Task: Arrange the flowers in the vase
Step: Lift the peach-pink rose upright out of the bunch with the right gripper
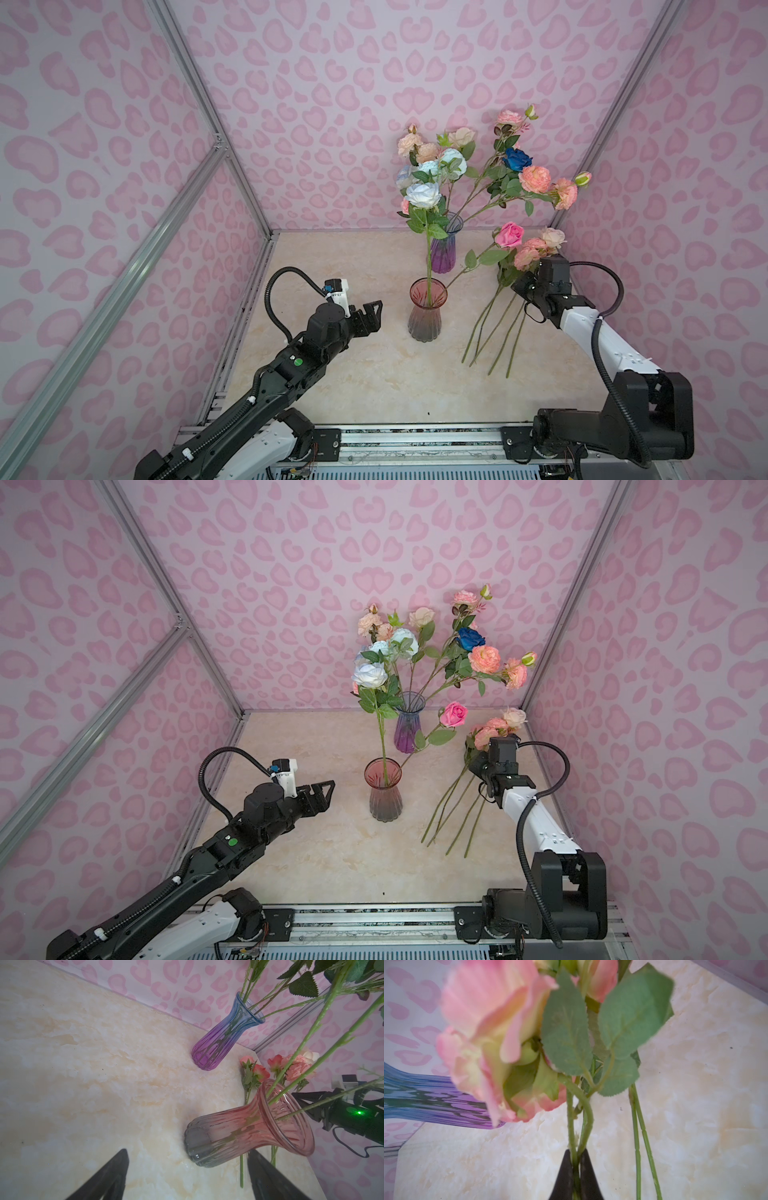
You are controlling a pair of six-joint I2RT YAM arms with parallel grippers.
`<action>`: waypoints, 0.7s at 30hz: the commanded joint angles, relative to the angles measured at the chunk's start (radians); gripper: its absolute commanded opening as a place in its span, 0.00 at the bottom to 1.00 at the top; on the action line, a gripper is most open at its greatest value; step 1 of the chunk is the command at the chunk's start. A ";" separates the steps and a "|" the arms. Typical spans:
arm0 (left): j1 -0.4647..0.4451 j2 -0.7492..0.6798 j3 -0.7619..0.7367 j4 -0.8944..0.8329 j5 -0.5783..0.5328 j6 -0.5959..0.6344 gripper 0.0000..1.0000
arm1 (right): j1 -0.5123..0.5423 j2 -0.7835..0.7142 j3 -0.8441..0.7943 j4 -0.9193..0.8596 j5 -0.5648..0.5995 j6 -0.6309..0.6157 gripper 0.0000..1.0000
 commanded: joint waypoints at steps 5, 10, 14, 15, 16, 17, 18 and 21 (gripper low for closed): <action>0.000 -0.003 0.027 -0.002 0.029 -0.010 0.90 | 0.003 -0.118 -0.030 0.028 -0.115 -0.006 0.00; 0.000 -0.024 0.028 -0.020 0.019 -0.014 0.89 | 0.003 -0.198 -0.014 0.009 -0.132 -0.014 0.00; 0.001 -0.049 0.031 -0.047 0.000 -0.014 0.89 | 0.004 -0.267 -0.007 0.007 -0.134 -0.030 0.00; 0.001 -0.058 0.028 -0.050 -0.006 -0.016 0.89 | 0.005 -0.283 -0.007 0.012 -0.138 -0.035 0.00; 0.000 -0.066 0.023 -0.051 -0.013 -0.018 0.89 | 0.008 -0.296 -0.006 0.012 -0.137 -0.034 0.00; 0.001 -0.075 0.017 -0.050 -0.018 -0.021 0.89 | 0.013 -0.310 -0.003 0.016 -0.139 -0.037 0.00; 0.000 -0.082 0.013 -0.049 -0.022 -0.022 0.90 | 0.019 -0.324 -0.002 0.016 -0.139 -0.042 0.00; 0.000 -0.093 0.007 -0.053 -0.025 -0.025 0.90 | 0.034 -0.346 -0.013 0.044 -0.137 -0.039 0.00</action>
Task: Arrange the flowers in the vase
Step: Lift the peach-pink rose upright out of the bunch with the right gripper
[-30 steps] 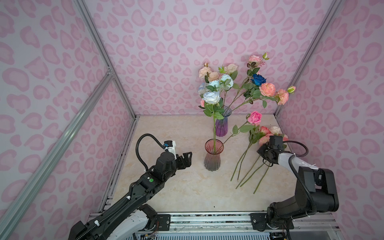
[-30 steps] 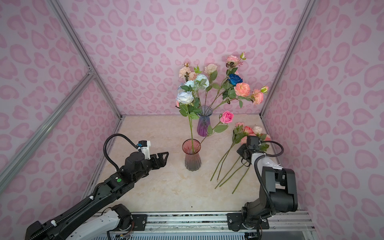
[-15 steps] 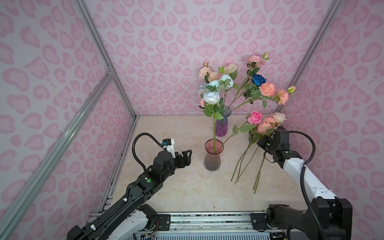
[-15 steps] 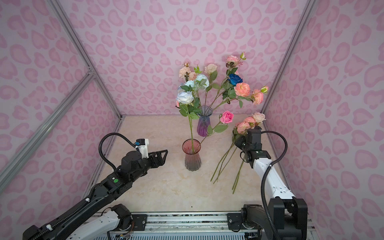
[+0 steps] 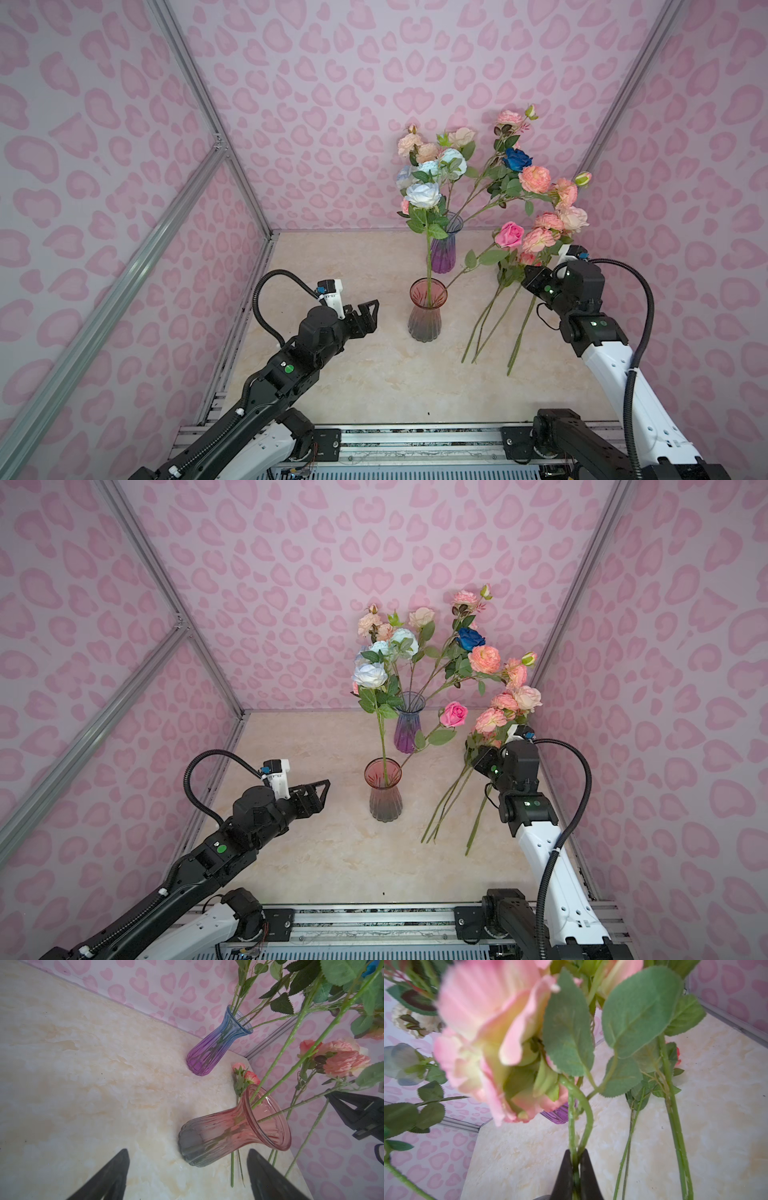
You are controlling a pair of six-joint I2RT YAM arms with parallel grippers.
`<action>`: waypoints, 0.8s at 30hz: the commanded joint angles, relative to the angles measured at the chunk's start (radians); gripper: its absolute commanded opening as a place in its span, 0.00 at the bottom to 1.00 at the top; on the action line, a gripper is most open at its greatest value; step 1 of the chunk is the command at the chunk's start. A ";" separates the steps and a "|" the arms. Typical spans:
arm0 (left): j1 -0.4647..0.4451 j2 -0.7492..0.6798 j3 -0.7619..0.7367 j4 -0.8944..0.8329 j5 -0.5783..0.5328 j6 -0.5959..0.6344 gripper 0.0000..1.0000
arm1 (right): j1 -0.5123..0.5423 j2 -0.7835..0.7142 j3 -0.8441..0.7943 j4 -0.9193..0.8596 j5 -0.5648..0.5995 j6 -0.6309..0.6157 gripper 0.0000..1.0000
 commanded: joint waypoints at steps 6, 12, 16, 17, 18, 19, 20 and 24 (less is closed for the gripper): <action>0.000 -0.010 -0.015 0.000 -0.013 -0.008 0.90 | 0.022 0.157 -0.075 0.100 -0.050 -0.001 0.00; 0.001 -0.026 -0.025 -0.015 -0.011 -0.006 0.90 | 0.022 0.410 -0.009 0.016 -0.161 -0.054 0.02; 0.001 -0.038 -0.040 -0.010 -0.020 -0.008 0.90 | 0.034 0.457 -0.028 0.037 -0.126 -0.070 0.02; 0.000 -0.039 -0.041 -0.009 -0.021 -0.010 0.90 | 0.039 0.461 -0.036 0.046 -0.119 -0.067 0.02; 0.000 -0.037 -0.042 -0.005 -0.020 -0.012 0.90 | 0.044 0.458 -0.044 0.054 -0.115 -0.063 0.01; 0.001 -0.036 -0.043 -0.004 -0.019 -0.013 0.90 | 0.049 0.452 -0.050 0.061 -0.114 -0.065 0.01; 0.000 -0.034 -0.041 -0.003 -0.017 -0.013 0.90 | 0.055 0.438 -0.050 0.053 -0.107 -0.070 0.01; 0.001 -0.025 -0.029 -0.013 -0.017 -0.003 0.90 | 0.083 0.268 -0.071 0.045 -0.052 -0.072 0.00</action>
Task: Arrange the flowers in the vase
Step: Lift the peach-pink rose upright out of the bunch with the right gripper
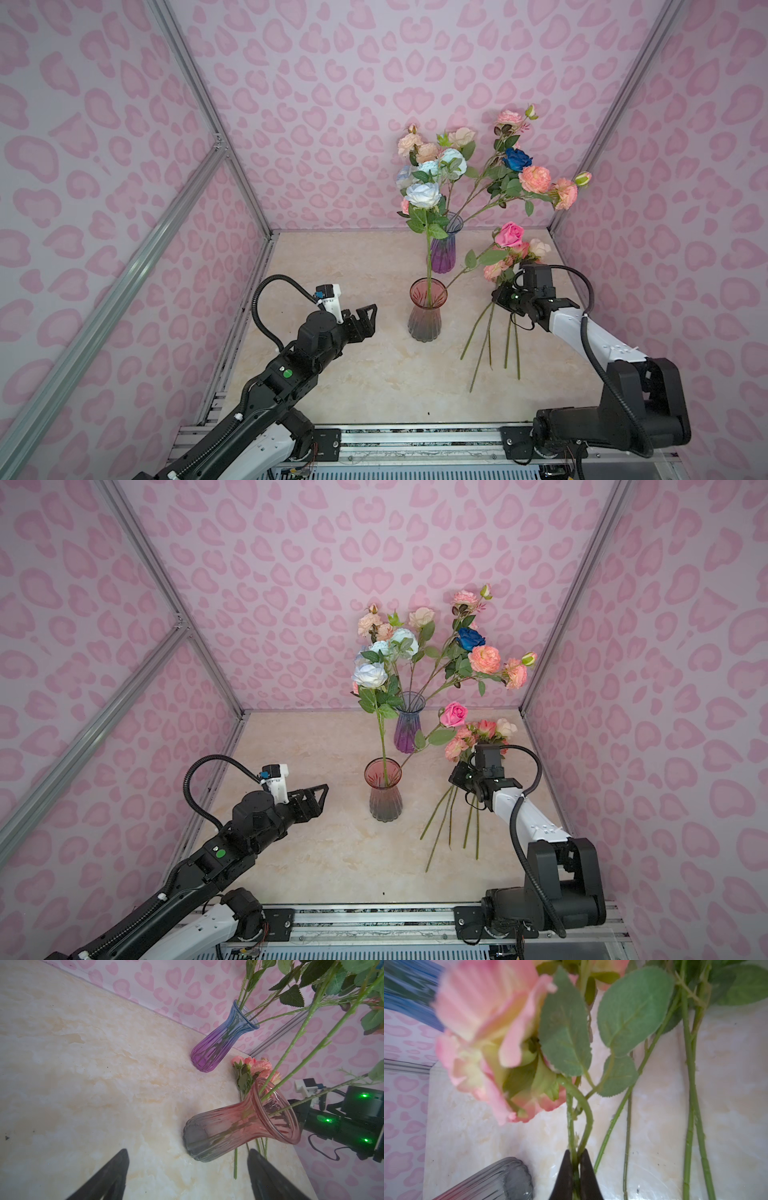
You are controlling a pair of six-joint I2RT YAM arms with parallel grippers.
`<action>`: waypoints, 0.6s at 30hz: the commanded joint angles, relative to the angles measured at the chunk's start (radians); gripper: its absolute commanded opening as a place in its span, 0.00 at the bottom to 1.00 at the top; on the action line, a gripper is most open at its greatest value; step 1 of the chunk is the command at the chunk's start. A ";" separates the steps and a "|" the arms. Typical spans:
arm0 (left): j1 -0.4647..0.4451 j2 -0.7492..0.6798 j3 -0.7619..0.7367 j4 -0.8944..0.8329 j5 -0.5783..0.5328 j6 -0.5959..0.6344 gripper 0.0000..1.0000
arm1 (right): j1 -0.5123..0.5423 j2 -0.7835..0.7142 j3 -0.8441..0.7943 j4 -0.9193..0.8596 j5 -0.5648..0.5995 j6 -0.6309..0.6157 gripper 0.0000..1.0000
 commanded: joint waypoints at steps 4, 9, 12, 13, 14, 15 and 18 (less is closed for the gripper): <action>0.001 0.012 0.018 0.002 -0.012 0.008 0.90 | 0.052 -0.308 0.011 -0.067 0.160 -0.055 0.01; 0.000 0.038 0.044 0.012 -0.006 0.016 0.90 | 0.145 -0.579 0.013 -0.065 0.301 -0.141 0.02; 0.000 0.046 0.064 0.009 0.005 0.020 0.90 | 0.219 -0.699 0.004 -0.026 0.411 -0.153 0.02; 0.000 0.048 0.069 0.005 0.007 0.020 0.90 | 0.238 -0.719 0.006 -0.021 0.433 -0.155 0.02; 0.000 0.048 0.078 0.001 0.010 0.018 0.90 | 0.254 -0.735 0.013 -0.015 0.439 -0.166 0.02; 0.000 0.044 0.082 -0.003 0.014 0.019 0.90 | 0.272 -0.747 0.021 -0.009 0.440 -0.178 0.02; 0.001 0.023 0.079 -0.013 0.012 0.013 0.89 | 0.310 -0.769 0.046 0.024 0.424 -0.211 0.02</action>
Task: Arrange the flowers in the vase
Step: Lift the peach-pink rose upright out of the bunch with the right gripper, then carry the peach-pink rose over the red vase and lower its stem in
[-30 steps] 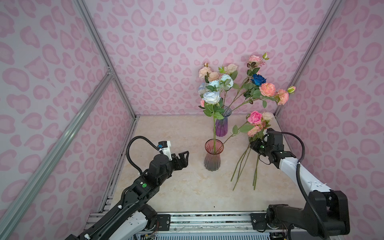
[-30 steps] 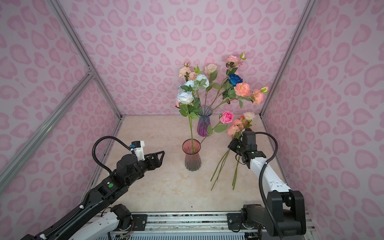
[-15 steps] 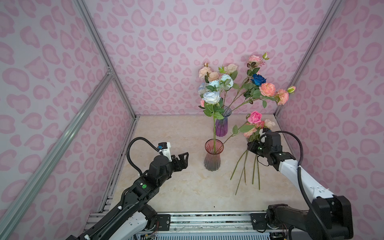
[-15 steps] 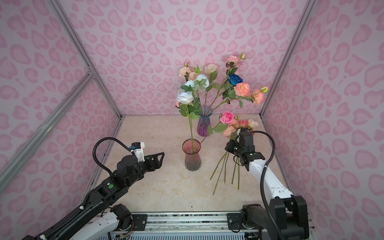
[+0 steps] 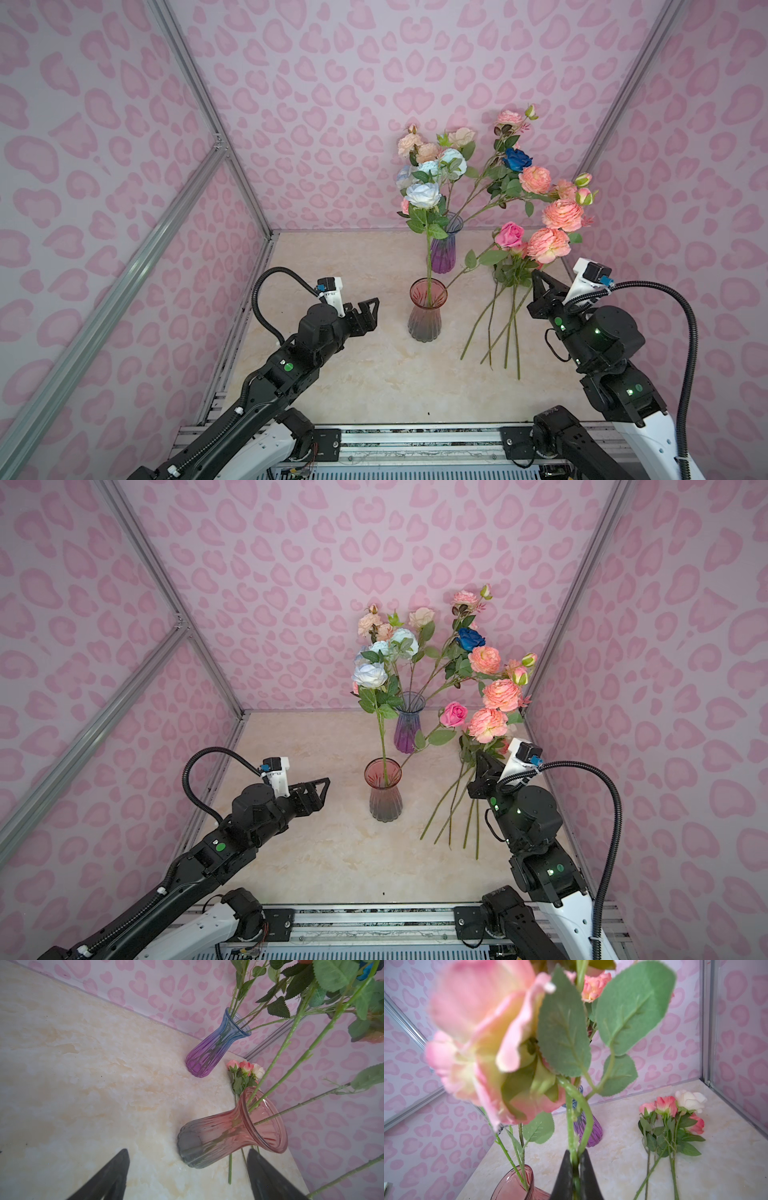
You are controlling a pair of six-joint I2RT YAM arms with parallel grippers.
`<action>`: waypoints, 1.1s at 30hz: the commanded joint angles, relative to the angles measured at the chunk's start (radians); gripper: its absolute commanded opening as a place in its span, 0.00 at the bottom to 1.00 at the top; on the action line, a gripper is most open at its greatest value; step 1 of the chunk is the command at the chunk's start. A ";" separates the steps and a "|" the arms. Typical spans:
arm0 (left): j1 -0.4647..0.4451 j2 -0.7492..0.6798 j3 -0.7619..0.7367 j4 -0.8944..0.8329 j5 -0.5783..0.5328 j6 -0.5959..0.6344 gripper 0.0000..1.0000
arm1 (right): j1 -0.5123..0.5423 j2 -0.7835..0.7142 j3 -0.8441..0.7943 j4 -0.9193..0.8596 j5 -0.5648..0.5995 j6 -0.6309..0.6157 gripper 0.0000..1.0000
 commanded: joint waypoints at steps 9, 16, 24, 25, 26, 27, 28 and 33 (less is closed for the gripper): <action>0.001 -0.149 -0.021 -0.063 -0.105 -0.045 0.89 | 0.071 0.095 0.257 0.115 -0.058 -0.126 0.01; 0.001 -0.340 -0.138 -0.060 -0.178 -0.124 0.89 | 0.175 0.240 0.352 0.235 -0.118 -0.126 0.01; 0.000 -0.393 -0.223 -0.010 -0.080 -0.190 0.91 | 0.495 0.492 0.486 0.331 0.048 -0.391 0.00; 0.000 -0.384 -0.229 -0.003 -0.060 -0.197 0.90 | 0.502 0.517 0.480 0.372 0.057 -0.407 0.00; 0.000 -0.373 -0.235 0.000 -0.042 -0.202 0.90 | 0.504 0.542 0.472 0.416 0.061 -0.418 0.00; 0.000 -0.364 -0.234 -0.001 -0.033 -0.204 0.90 | 0.504 0.566 0.475 0.441 0.068 -0.429 0.00; 0.001 -0.358 -0.234 -0.004 -0.031 -0.204 0.90 | 0.504 0.589 0.489 0.446 0.077 -0.436 0.00; 0.000 -0.357 -0.224 -0.006 -0.045 -0.171 0.91 | 0.504 0.681 0.533 0.480 0.066 -0.464 0.00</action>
